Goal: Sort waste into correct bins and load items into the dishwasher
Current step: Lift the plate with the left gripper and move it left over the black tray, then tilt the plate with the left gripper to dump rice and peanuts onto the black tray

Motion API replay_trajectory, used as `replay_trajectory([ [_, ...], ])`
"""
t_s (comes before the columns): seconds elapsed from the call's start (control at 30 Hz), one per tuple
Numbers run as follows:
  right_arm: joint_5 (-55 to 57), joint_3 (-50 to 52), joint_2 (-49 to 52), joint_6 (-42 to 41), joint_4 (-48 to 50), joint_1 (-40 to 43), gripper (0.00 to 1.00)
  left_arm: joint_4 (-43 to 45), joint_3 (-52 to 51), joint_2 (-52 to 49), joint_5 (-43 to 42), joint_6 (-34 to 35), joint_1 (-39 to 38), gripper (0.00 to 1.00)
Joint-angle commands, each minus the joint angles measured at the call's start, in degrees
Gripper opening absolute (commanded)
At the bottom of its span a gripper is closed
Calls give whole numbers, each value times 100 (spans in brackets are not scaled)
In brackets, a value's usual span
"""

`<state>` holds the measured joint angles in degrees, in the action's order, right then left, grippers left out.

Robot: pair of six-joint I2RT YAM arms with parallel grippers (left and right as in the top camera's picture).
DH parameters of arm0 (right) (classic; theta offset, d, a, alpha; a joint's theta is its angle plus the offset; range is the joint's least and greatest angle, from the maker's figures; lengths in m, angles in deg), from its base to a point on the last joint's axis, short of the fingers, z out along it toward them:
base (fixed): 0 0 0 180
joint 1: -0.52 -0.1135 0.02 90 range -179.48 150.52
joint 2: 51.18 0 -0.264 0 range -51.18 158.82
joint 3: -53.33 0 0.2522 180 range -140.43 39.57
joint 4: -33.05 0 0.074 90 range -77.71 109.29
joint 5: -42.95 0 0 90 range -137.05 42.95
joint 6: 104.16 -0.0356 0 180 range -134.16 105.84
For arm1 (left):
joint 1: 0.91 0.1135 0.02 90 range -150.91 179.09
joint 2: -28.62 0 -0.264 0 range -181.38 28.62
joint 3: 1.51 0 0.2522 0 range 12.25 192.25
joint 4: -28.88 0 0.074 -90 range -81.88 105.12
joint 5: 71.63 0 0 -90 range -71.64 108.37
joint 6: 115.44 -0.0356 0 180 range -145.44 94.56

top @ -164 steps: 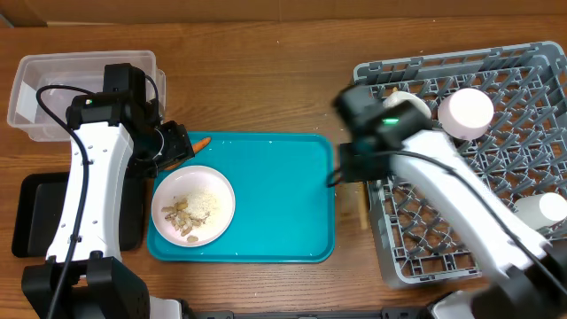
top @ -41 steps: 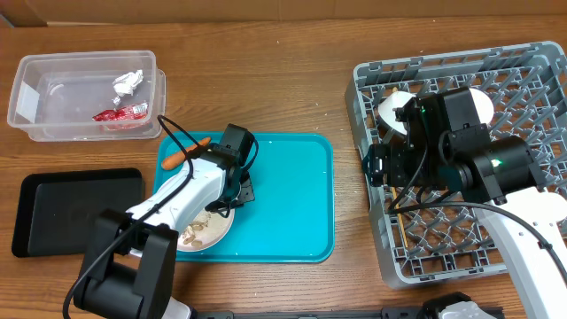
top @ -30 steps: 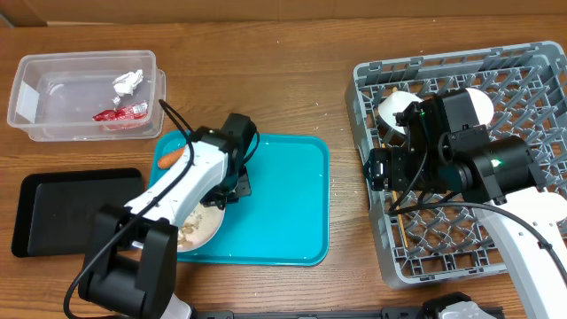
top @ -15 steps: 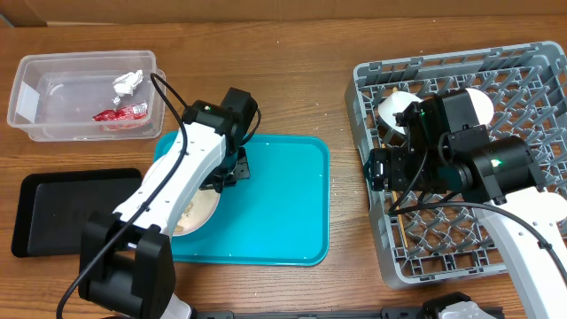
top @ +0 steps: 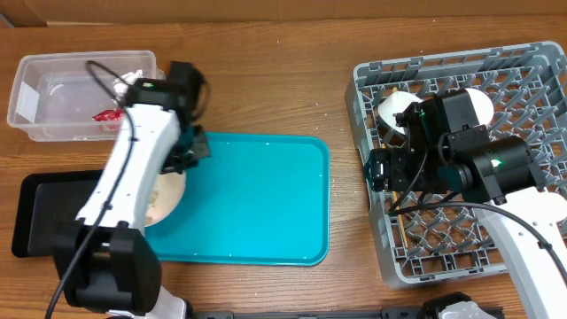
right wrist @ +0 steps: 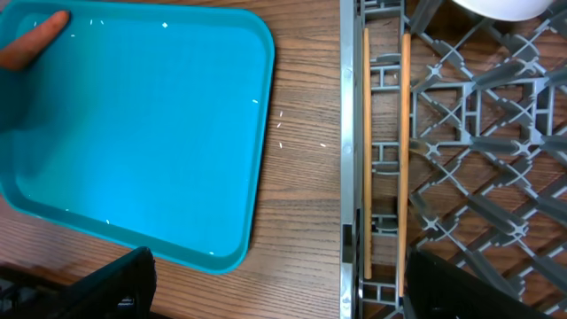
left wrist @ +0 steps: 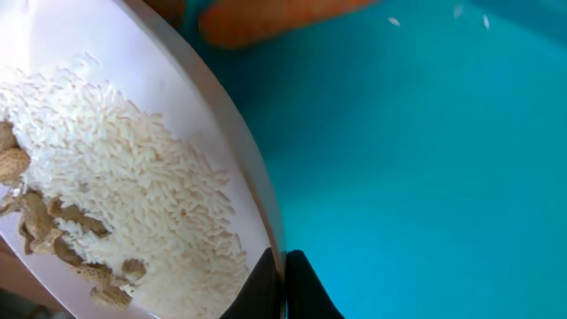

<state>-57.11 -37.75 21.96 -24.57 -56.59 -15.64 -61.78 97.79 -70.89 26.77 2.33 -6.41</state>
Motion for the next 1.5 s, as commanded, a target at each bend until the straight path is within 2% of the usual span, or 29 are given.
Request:
replay_trajectory([
  [0.0, 15, 13, -15, 61, 31, 17, 93, 131, 175, -17, -516, -673, 645, 4],
  [0.17, 15, 13, -11, 61, 35, 17, 93, 343, 175, -17, -1215, -1176, 1475, 4],
  [0.43, 24, 13, -11, 61, 55, 17, 93, 369, 177, -13, -2841, -2076, 2896, 4],
  [0.8, 146, 13, -4, 59, 52, 17, 93, -20, 175, -13, -5917, -2962, 4570, 4],
  [1.13, 149, 13, 4, 59, 52, 17, 93, -284, 175, -13, -6961, -2964, 5536, 4],
  [1.47, 166, 13, 22, 59, 66, 17, 93, -341, 175, -13, -7407, -3257, 5766, 4],
])
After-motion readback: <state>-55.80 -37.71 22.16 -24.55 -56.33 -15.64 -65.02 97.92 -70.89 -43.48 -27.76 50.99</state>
